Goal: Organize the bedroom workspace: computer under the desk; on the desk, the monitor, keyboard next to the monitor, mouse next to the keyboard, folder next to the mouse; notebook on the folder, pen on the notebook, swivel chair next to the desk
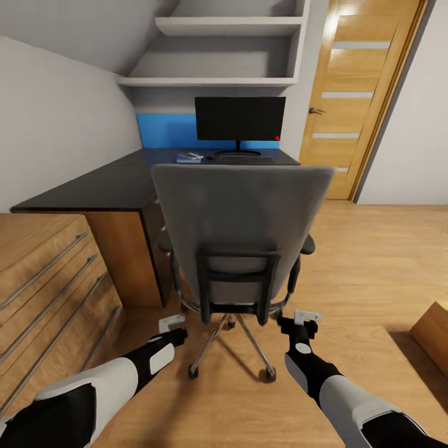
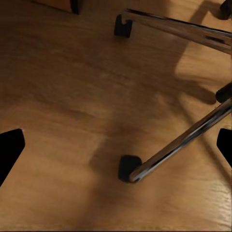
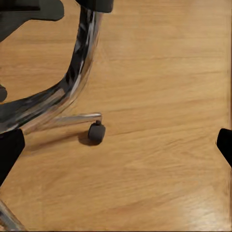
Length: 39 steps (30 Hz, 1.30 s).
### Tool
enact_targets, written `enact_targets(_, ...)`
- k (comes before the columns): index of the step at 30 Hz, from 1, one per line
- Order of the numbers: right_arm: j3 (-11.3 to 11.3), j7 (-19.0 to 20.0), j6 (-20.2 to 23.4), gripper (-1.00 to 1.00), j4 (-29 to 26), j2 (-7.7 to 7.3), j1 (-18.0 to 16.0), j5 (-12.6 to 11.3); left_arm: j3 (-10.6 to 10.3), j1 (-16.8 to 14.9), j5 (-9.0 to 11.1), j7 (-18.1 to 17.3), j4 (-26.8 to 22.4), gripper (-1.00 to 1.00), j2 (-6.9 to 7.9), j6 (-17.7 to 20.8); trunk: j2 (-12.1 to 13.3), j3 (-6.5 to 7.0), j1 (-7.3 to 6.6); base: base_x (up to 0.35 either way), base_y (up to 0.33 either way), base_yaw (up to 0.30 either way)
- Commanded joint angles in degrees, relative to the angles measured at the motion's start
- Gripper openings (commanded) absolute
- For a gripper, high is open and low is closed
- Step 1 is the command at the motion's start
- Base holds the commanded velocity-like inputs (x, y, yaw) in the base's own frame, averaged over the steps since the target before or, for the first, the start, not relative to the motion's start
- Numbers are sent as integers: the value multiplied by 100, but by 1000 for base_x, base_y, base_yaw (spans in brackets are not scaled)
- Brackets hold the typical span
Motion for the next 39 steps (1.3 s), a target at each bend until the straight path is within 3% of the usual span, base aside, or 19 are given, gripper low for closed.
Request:
enact_targets(1,49,-25,-26,100,5,-2,-5,-58,-49,-4,56,32,-11,100,2,-23,-2,-5,-5,-322,0,0)
enact_targets(22,67,-27,-36,100,-1,19,2,-48,-66,-4,0,32,-22,100,-44,-27,-2,-5,-5,-323,-22,0)
enact_targets(32,133,-33,-98,100,1,162,14,159,-80,23,-430,32,-36,100,-262,-163,-2,-5,-5,-77,-18,0)
enact_targets(39,144,-29,-112,100,4,293,20,216,-79,139,-535,32,-37,100,-479,-483,-2,-5,-5,-9,-2,0)
